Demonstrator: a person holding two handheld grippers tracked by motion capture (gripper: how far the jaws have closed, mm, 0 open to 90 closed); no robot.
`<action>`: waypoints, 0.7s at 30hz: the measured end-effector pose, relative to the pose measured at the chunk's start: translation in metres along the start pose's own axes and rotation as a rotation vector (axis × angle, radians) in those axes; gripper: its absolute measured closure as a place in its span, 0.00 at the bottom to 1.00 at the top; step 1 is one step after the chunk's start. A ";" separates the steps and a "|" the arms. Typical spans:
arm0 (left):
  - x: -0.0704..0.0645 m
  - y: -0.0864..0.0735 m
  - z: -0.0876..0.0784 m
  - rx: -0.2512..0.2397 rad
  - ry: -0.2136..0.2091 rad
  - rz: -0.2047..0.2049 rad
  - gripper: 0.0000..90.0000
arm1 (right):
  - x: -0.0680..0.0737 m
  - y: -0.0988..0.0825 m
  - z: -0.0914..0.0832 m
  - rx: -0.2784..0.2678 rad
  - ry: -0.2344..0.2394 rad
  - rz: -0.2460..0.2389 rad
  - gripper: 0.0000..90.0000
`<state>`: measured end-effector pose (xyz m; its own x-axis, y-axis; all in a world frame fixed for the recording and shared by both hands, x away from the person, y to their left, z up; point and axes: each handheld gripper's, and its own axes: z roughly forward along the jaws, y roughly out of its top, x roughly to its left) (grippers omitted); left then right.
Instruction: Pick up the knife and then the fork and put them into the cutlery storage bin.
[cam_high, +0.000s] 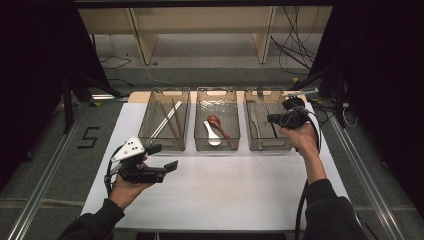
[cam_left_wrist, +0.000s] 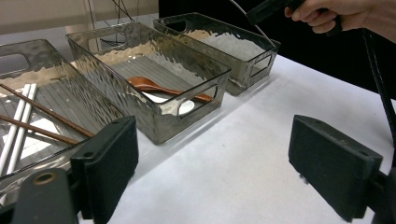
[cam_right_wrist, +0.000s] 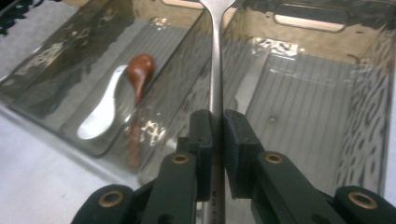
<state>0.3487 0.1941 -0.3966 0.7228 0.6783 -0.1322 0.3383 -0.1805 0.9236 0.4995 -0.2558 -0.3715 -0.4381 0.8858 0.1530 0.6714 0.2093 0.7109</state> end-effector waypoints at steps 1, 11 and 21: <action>0.000 0.000 0.000 0.000 0.000 0.000 0.17 | -0.001 0.000 0.001 -0.002 -0.005 0.004 0.92; -0.001 0.000 0.001 0.001 0.000 -0.002 0.17 | -0.006 0.001 0.005 -0.010 -0.031 0.019 0.92; 0.000 0.000 -0.001 -0.002 0.000 0.000 0.17 | -0.006 0.006 0.019 0.028 -0.050 0.026 0.92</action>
<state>0.3480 0.1945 -0.3962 0.7226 0.6785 -0.1326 0.3375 -0.1789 0.9242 0.5174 -0.2517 -0.3806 -0.3903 0.9105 0.1366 0.6992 0.1966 0.6873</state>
